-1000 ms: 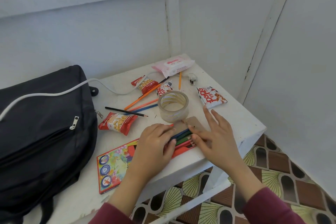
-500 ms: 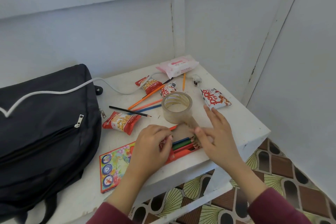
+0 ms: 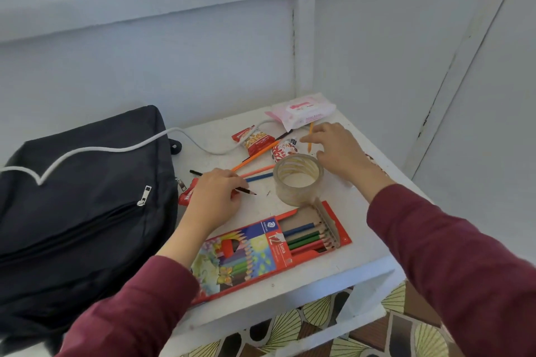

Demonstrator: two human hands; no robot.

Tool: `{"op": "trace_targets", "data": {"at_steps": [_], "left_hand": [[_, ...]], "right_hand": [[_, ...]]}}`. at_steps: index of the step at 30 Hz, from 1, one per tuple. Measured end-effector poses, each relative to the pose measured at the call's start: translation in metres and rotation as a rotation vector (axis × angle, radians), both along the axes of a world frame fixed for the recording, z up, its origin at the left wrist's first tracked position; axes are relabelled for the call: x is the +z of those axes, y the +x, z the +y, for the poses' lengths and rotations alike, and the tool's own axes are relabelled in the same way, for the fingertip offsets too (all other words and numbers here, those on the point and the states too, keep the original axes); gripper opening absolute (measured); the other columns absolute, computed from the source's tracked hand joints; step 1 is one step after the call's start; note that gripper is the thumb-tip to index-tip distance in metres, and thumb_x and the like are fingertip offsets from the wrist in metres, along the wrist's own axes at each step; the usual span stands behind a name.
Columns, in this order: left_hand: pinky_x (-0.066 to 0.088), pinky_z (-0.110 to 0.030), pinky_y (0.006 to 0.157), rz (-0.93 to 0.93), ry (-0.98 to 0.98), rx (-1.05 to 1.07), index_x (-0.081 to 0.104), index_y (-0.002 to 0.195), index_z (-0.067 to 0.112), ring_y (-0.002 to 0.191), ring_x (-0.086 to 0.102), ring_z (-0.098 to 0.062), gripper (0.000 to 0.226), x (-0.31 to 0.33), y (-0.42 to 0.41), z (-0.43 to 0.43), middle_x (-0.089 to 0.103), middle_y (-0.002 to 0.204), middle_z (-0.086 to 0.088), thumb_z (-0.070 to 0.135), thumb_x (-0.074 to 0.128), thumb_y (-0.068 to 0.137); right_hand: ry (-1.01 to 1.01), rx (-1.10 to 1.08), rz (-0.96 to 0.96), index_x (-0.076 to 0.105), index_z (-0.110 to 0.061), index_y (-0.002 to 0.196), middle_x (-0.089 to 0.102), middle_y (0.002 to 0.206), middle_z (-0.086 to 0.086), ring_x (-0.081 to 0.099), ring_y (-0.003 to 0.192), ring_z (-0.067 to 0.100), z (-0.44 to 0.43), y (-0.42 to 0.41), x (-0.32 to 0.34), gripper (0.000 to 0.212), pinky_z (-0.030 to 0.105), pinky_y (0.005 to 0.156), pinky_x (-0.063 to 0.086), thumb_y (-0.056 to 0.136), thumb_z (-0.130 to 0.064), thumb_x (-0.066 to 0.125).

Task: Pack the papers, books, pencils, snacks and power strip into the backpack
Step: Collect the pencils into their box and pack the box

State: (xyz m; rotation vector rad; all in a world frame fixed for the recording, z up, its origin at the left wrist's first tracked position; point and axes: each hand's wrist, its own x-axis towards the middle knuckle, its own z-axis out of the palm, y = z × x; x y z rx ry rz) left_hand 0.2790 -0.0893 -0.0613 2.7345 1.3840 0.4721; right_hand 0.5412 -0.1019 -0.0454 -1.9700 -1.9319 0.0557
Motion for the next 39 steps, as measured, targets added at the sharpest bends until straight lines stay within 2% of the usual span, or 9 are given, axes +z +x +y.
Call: {"op": "trace_targets", "data": {"at_steps": [9,13,18,22,26,28,31,34,39], "left_hand": [[0.042,-0.028,0.079,-0.085,0.054,-0.057,0.071,0.094,0.019,0.089,0.06,-0.018,0.017,-0.003,-0.002,0.001,0.07,0.094,0.003,0.009,0.065,0.081],[0.046,-0.023,0.077,-0.267,0.086,-0.065,0.071,0.096,0.015,0.086,0.061,-0.015,0.016,0.006,0.003,-0.008,0.07,0.092,0.001,0.009,0.067,0.082],[0.038,-0.003,0.08,-0.526,0.224,-0.044,0.066,0.104,0.004,0.089,0.055,-0.002,0.019,0.023,0.012,-0.024,0.066,0.097,0.001,0.012,0.06,0.088],[0.043,-0.006,0.079,-0.761,0.29,-0.024,0.061,0.102,-0.001,0.086,0.057,-0.003,0.026,0.029,0.02,-0.03,0.06,0.097,0.004,0.02,0.049,0.091],[0.051,-0.013,0.07,-0.99,0.275,-0.008,0.061,0.104,0.015,0.084,0.06,0.003,0.021,0.039,0.032,-0.042,0.055,0.096,0.017,0.024,0.044,0.094],[0.055,-0.025,0.066,-1.1,0.249,-0.054,0.049,0.106,0.036,0.081,0.064,0.0,0.02,0.044,0.037,-0.051,0.059,0.097,0.024,0.022,0.041,0.095],[0.057,-0.04,0.062,-1.175,0.249,-0.09,0.041,0.106,0.038,0.077,0.066,-0.008,0.019,0.043,0.041,-0.061,0.062,0.096,0.021,0.021,0.04,0.097],[0.055,-0.026,0.055,-1.228,0.165,-0.128,0.04,0.103,0.032,0.062,0.066,-0.016,0.013,0.038,0.044,-0.066,0.067,0.084,-0.002,0.022,0.041,0.095],[0.052,-0.018,0.057,-1.155,0.098,-0.139,0.04,0.105,0.04,0.064,0.065,-0.009,0.019,0.028,0.048,-0.07,0.068,0.085,0.009,0.026,0.042,0.093]], "right_hand": [[0.069,0.072,0.041,0.073,-0.02,0.102,0.059,0.123,0.005,0.051,0.111,0.025,0.012,0.01,-0.008,0.02,0.034,0.092,0.036,0.088,-0.015,0.06],[0.296,0.077,0.185,0.07,-0.01,0.1,0.067,0.107,0.006,0.058,0.101,0.025,0.006,0.007,-0.006,0.016,0.026,0.085,0.039,0.091,-0.011,0.057],[0.653,-0.035,0.56,0.06,-0.007,0.103,0.065,0.095,-0.005,0.061,0.085,0.007,-0.023,-0.006,0.021,0.013,0.01,0.079,0.042,0.094,-0.01,0.052],[0.895,-0.228,0.923,0.055,-0.012,0.1,0.066,0.085,0.003,0.065,0.076,0.013,-0.058,-0.019,0.034,0.007,0.025,0.073,0.052,0.095,-0.01,0.05],[0.828,-0.284,1.15,0.053,-0.011,0.1,0.065,0.085,0.014,0.065,0.073,0.017,-0.094,-0.032,0.023,0.007,0.019,0.069,0.052,0.096,-0.007,0.049],[0.769,-0.297,1.116,0.055,-0.018,0.098,0.065,0.084,0.011,0.065,0.073,0.014,-0.106,-0.036,0.012,0.011,0.014,0.067,0.05,0.095,-0.008,0.05],[0.691,-0.325,0.979,0.054,-0.026,0.096,0.064,0.078,-0.001,0.062,0.07,0.003,-0.116,-0.036,-0.005,0.018,0.006,0.065,0.044,0.094,-0.008,0.051],[0.567,-0.365,0.997,0.054,-0.021,0.103,0.065,0.077,-0.002,0.063,0.068,-0.001,-0.117,-0.033,-0.018,0.015,0.005,0.065,0.044,0.094,-0.009,0.052],[0.44,-0.428,0.984,0.047,-0.02,0.102,0.069,0.076,-0.004,0.064,0.068,-0.003,-0.119,-0.034,-0.033,0.013,0.004,0.064,0.043,0.093,-0.016,0.056]]}}
